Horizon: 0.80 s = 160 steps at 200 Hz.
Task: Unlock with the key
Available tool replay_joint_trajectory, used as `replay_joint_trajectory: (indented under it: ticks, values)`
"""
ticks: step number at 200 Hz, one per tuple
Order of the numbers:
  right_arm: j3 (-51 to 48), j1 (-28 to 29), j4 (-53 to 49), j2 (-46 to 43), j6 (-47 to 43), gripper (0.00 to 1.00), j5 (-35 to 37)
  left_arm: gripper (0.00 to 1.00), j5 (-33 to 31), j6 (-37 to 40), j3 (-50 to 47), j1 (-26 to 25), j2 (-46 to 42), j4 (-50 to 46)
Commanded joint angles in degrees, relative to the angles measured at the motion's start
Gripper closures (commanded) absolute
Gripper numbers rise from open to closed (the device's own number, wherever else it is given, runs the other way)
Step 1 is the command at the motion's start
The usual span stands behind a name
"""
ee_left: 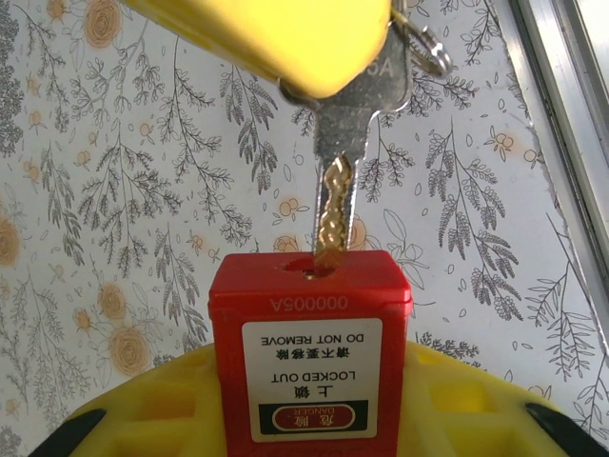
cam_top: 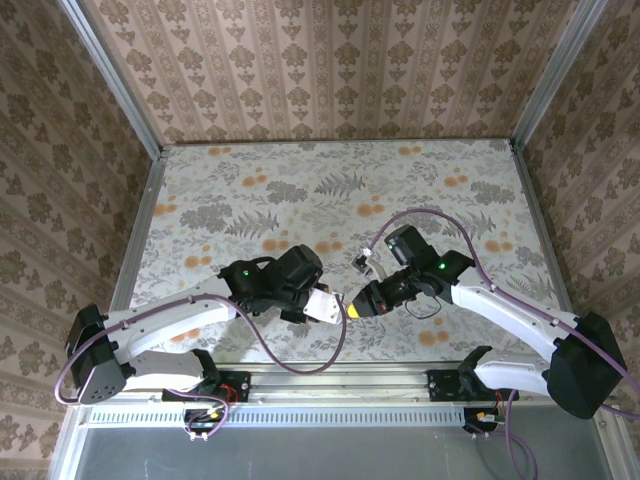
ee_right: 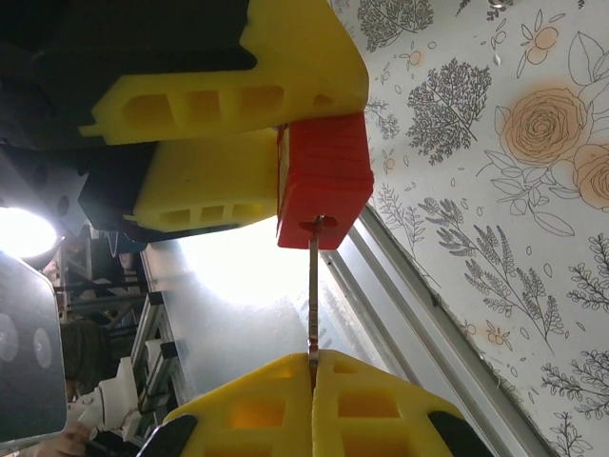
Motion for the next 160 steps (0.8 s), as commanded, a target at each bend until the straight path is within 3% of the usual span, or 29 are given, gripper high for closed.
replay_joint_trajectory:
  ticks: [1, 97, 160]
  values:
    - [-0.4, 0.3, 1.9, -0.1, 0.7, 1.0, -2.2, 1.0, 2.0, -0.7, 0.9, -0.1, -1.3, 0.2]
    - [-1.9, 0.1, 4.1, 1.0, 1.0, 1.0, -5.2, 1.0, 2.7, -0.7, -0.1, -0.6, -3.0, 2.4]
    - [-1.2, -0.9, 8.0, 3.1, 4.8, 1.0, -9.7, 1.0, 1.8, -0.3, -5.3, -0.7, -9.6, 10.4]
